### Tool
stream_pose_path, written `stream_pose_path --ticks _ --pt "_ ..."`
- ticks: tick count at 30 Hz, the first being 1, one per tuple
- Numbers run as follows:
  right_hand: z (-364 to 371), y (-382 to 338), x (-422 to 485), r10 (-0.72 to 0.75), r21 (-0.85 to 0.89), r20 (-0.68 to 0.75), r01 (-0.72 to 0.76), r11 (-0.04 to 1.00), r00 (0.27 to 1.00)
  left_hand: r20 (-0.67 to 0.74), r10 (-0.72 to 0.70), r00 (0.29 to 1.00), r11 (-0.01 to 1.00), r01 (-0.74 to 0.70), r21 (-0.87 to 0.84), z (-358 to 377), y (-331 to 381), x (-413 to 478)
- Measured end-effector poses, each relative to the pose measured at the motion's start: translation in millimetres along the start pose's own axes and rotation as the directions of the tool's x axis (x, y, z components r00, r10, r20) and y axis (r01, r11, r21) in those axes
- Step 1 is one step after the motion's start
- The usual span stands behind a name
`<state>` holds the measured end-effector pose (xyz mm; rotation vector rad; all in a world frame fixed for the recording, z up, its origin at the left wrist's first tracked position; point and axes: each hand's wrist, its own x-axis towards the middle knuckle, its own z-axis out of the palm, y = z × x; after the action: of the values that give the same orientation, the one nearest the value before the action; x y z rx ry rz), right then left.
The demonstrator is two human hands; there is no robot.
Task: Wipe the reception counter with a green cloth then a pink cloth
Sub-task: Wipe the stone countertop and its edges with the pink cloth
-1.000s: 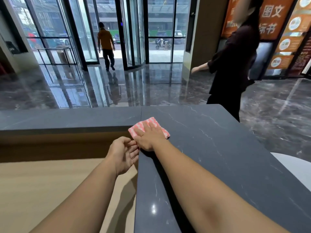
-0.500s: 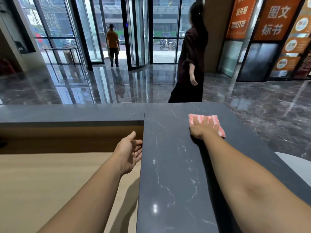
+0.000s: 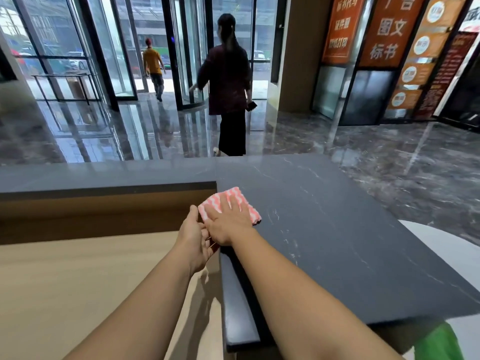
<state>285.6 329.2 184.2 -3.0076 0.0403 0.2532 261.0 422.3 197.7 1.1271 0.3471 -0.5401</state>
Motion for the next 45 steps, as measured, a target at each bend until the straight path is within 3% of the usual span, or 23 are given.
stream_pose_path --ticks 4,7,13,17,21,29,33,36,39,45 --pt "-7 31 -19 0.04 -0.001 0.008 -0.04 0.999 0.999 -0.001 0.014 1.0 1.0 -0.014 -0.005 4 -3 -7" --pt "-13 67 -35 0.168 0.042 0.003 -0.168 0.985 0.986 -0.013 0.033 0.999 0.999 -0.033 0.011 9 -5 -18" --pt "-26 139 -71 0.439 0.126 0.017 -0.438 0.89 0.898 0.003 0.044 0.999 0.999 -0.044 0.018 4 -13 -33" --pt "-21 139 -74 0.506 0.169 0.035 -0.505 0.847 0.862 0.019 0.039 0.999 0.999 -0.039 -0.003 -1 -18 -41" --pt "-8 99 -65 0.461 0.142 0.013 -0.458 0.878 0.887 0.044 0.033 0.998 0.999 -0.032 -0.031 -7 -20 -46" --pt "11 -8 -84 0.209 0.031 -0.009 -0.209 0.978 0.978 0.065 0.038 0.997 0.999 -0.037 -0.008 -7 -20 -62" --pt "22 -21 -99 0.094 -0.04 -0.018 -0.094 0.995 0.995 0.023 0.005 1.0 0.999 -0.006 0.043 -10 -25 -62" --pt "21 -6 -109 0.058 0.006 -0.018 -0.057 0.998 0.998 0.035 0.007 0.999 0.999 -0.009 0.051 -9 -28 -70" --pt "15 23 -115 0.114 0.016 -0.013 -0.113 0.993 0.993 0.029 0.015 0.999 0.999 -0.016 0.048 -5 -30 -79" --pt "-3 102 -138 0.364 0.057 0.001 -0.363 0.93 0.932 0.012 0.001 1.0 0.999 -0.002 0.051 -7 -30 -89"
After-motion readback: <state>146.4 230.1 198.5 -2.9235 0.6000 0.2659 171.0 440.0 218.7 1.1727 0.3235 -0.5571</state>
